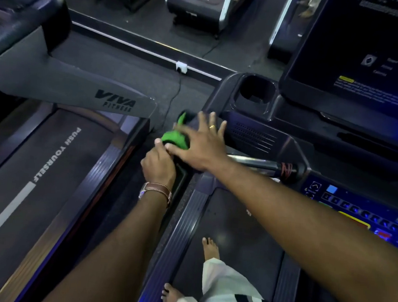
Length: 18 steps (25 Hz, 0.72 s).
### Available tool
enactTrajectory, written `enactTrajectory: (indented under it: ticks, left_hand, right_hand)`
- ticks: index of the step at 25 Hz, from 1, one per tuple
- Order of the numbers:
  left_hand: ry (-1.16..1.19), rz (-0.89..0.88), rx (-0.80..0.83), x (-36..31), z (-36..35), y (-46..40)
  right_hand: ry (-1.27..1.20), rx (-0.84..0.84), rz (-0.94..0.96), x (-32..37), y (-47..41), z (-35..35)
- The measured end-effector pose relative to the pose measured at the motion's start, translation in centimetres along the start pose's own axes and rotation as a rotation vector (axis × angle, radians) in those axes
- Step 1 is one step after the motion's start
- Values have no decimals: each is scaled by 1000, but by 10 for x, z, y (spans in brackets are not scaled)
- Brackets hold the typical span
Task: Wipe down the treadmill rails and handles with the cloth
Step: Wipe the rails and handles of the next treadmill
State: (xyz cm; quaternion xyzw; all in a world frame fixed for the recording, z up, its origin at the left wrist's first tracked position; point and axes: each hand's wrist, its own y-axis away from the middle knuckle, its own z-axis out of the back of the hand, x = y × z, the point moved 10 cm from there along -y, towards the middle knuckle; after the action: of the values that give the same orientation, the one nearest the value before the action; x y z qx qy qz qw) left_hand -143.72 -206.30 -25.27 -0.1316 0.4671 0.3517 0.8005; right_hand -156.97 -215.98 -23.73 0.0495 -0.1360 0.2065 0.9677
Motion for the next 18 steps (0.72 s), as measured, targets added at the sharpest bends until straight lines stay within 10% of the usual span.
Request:
enactTrajectory:
  ticks: [6, 10, 14, 18]
  left_hand:
    - [42, -191, -80, -21, 8, 17]
    - [-19, -187, -45, -22, 3, 15]
    - [-70, -231, 62, -22, -11, 15]
    - [-75, -163, 60, -22, -13, 9]
  right_hand:
    - [-126, -119, -193, -21, -38, 15]
    - [-117, -115, 97, 10, 2, -10]
    - [-197, -146, -204, -33, -47, 22]
    - [-125, -83, 102, 4, -4, -15]
